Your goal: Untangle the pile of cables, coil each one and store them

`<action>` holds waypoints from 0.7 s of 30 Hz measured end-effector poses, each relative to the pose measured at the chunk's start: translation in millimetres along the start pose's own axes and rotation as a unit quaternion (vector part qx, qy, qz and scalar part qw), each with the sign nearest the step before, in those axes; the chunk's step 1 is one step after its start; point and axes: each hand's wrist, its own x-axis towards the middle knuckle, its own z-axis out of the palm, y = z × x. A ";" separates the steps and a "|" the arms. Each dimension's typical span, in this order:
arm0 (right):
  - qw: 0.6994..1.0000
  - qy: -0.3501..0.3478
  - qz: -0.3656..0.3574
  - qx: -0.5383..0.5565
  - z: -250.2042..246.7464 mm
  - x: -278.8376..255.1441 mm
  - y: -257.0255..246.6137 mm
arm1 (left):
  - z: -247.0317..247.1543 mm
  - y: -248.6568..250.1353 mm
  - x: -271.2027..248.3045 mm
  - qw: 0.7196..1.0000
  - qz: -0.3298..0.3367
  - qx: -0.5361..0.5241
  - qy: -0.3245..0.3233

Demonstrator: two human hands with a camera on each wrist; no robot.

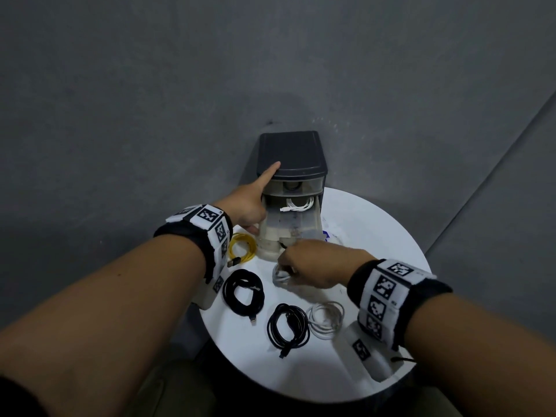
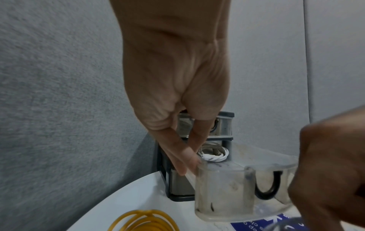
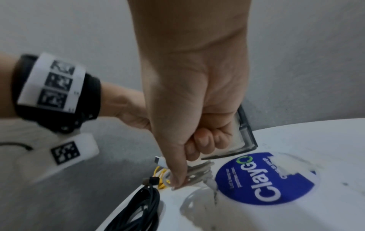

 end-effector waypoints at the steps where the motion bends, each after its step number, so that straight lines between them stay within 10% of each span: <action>1: 1.000 0.002 -0.001 0.013 -3.3 -1.5 2.9 | 0.1 0.3 -0.3 1.000 0.000 -0.001 -0.001; 14: 0.950 0.083 -0.006 0.302 -62.2 -35.2 11.5 | -1.3 1.3 -2.1 1.000 -0.003 0.016 -0.003; 21: 0.981 0.164 0.072 0.069 -67.2 -13.2 30.3 | -1.8 -0.4 -0.1 1.000 -0.004 0.000 -0.007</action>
